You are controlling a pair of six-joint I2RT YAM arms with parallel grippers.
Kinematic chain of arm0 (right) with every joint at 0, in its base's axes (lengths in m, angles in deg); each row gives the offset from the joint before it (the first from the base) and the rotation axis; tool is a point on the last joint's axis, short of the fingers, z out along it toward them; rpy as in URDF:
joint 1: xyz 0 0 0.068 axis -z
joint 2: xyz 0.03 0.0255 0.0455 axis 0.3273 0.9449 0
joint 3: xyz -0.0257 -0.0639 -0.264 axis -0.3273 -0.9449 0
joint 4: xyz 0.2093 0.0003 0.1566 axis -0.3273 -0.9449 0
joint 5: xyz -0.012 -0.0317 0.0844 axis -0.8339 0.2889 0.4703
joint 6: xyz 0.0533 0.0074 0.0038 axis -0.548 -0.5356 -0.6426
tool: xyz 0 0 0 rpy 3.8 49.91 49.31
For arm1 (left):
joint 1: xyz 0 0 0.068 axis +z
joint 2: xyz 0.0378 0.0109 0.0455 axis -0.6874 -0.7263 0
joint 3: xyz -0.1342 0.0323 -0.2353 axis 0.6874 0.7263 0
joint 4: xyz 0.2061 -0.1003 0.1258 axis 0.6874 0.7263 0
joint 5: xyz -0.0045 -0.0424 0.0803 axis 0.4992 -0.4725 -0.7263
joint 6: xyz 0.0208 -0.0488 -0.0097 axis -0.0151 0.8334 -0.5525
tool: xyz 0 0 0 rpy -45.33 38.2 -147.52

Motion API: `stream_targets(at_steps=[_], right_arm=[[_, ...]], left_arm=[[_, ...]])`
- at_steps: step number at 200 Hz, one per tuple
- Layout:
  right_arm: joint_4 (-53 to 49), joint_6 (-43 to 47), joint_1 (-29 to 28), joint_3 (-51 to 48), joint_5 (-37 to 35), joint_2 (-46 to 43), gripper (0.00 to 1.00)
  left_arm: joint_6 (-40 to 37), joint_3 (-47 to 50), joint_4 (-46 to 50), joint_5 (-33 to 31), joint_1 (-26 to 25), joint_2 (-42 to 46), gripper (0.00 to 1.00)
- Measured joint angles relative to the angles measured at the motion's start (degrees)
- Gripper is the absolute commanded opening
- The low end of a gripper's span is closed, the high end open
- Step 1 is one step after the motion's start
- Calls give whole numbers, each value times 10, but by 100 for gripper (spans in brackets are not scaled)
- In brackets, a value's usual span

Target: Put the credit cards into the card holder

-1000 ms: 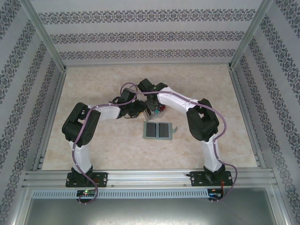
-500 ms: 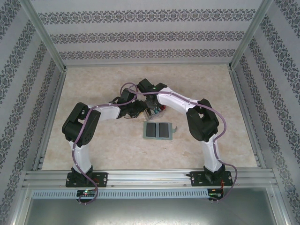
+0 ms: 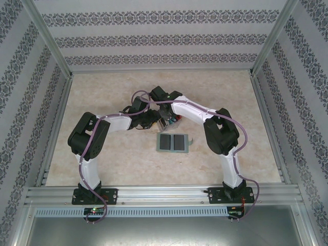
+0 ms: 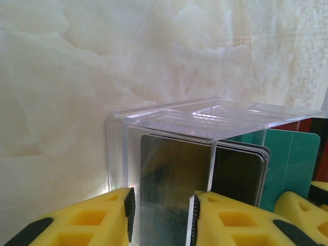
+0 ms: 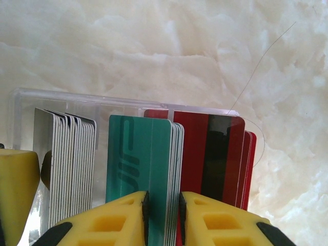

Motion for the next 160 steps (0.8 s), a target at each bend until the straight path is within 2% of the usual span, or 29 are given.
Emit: stream_targets(at_steps=[160], right_arm=[[0,0,0,-2,-19,-10,23]], left_arm=[[3,0,0,0,-1,0,36]])
